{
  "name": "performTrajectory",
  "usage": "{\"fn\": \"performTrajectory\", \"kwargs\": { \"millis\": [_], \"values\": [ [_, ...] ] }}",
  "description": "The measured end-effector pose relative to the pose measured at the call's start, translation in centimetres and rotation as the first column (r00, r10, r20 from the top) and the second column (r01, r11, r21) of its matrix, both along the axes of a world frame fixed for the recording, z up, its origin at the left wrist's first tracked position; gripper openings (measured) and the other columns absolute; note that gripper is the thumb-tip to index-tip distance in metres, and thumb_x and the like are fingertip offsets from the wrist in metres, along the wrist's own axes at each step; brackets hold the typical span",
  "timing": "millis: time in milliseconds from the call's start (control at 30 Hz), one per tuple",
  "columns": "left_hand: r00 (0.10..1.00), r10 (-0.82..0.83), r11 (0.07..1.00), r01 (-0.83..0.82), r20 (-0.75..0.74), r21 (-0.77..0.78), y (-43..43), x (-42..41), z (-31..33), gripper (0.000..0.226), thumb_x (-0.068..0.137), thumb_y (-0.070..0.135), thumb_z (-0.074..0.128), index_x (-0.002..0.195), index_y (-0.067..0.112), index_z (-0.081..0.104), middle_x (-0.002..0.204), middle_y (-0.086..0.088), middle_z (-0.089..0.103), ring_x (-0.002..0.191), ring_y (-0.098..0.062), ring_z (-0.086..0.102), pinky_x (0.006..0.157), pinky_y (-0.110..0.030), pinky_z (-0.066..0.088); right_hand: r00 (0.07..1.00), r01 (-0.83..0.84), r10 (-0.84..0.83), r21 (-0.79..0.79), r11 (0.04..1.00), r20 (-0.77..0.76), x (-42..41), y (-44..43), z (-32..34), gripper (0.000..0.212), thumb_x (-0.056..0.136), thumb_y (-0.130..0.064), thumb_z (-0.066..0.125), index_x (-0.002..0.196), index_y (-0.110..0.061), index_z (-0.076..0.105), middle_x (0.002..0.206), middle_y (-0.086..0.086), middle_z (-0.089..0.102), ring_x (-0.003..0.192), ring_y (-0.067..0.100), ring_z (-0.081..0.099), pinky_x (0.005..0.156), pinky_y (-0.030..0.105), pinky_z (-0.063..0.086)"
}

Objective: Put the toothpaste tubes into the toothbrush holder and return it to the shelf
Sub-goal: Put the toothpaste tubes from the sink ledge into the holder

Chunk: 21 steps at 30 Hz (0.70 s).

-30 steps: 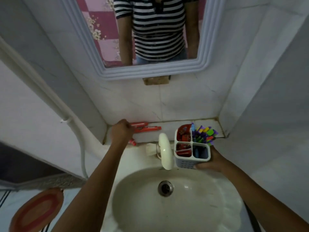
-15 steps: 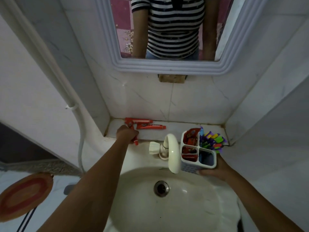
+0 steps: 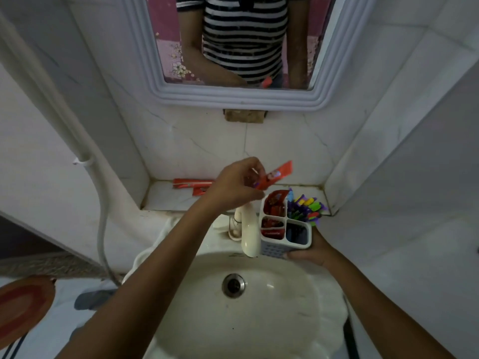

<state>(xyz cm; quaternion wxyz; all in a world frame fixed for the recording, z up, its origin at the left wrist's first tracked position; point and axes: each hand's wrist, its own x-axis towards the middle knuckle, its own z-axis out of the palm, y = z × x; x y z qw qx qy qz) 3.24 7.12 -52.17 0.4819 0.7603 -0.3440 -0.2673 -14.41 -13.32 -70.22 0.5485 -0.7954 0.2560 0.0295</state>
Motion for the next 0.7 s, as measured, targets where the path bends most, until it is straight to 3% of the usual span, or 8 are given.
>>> {"fn": "performTrajectory", "kwargs": {
  "millis": [133,200,267,367,500,700],
  "values": [
    [0.986,-0.165,0.985,0.164,-0.024,-0.049,-2.2,-1.5,0.8,0.038,0.078,-0.001,0.071,0.109,0.012,0.053,0.103,-0.012,0.071,0.094,-0.020,0.073,0.081,-0.039,0.062,1.000,0.018,-0.018,-0.016,1.000,-0.013,-0.1,0.2,-0.2,0.119,0.034,-0.035,0.099,0.136,-0.011,0.041,0.131,0.008,0.061,0.123,0.019,0.057,0.104,0.048,0.049],
    [0.977,-0.214,0.976,0.214,-0.011,-0.030,-3.0,-2.1,0.5,0.037,0.080,0.001,0.070,0.109,0.016,0.053,0.103,-0.008,0.070,0.098,-0.019,0.071,0.083,-0.036,0.061,0.999,0.028,-0.029,-0.040,0.999,-0.021,0.1,0.6,0.4,0.111,0.042,-0.019,0.097,0.136,-0.008,0.040,0.132,0.010,0.059,0.124,0.021,0.055,0.105,0.047,0.048],
    [0.969,-0.240,0.969,0.237,0.051,0.064,-3.5,-2.4,-0.4,0.033,0.076,-0.002,0.068,0.096,0.021,0.057,0.102,-0.005,0.068,0.098,-0.021,0.068,0.085,-0.040,0.060,0.999,0.031,-0.032,-0.036,0.999,-0.028,0.1,0.8,0.6,0.102,0.049,-0.004,0.094,0.136,-0.006,0.040,0.132,0.013,0.058,0.124,0.023,0.055,0.106,0.050,0.046],
    [0.959,-0.232,0.956,0.194,0.161,0.221,-4.0,-2.5,-1.2,0.021,0.072,-0.001,0.067,0.081,0.017,0.061,0.096,0.001,0.068,0.091,-0.021,0.065,0.084,-0.046,0.056,0.999,0.041,-0.042,-0.020,0.999,-0.023,0.1,0.8,0.6,0.108,0.043,-0.017,0.095,0.136,-0.008,0.041,0.132,0.010,0.059,0.123,0.021,0.056,0.104,0.047,0.048],
    [0.911,-0.319,0.885,0.186,0.263,0.427,-4.7,-2.6,-1.1,0.012,0.077,0.011,0.070,0.089,0.011,0.068,0.086,0.006,0.062,0.086,-0.018,0.060,0.066,-0.026,0.047,0.998,0.055,-0.055,0.013,0.998,-0.014,0.1,0.9,0.6,0.111,0.038,-0.023,0.093,0.135,-0.008,0.041,0.131,0.011,0.058,0.123,0.022,0.056,0.103,0.045,0.049],
    [0.825,-0.380,0.855,0.141,0.418,0.498,-4.7,-3.5,-1.0,0.019,0.084,0.011,0.067,0.100,0.013,0.077,0.102,-0.004,0.073,0.090,-0.016,0.064,0.062,-0.017,0.039,0.997,0.073,-0.072,0.032,0.997,-0.017,0.1,1.2,1.0,0.113,0.034,-0.029,0.092,0.133,-0.014,0.040,0.130,0.009,0.058,0.121,0.022,0.056,0.103,0.046,0.049]
  ]
}}
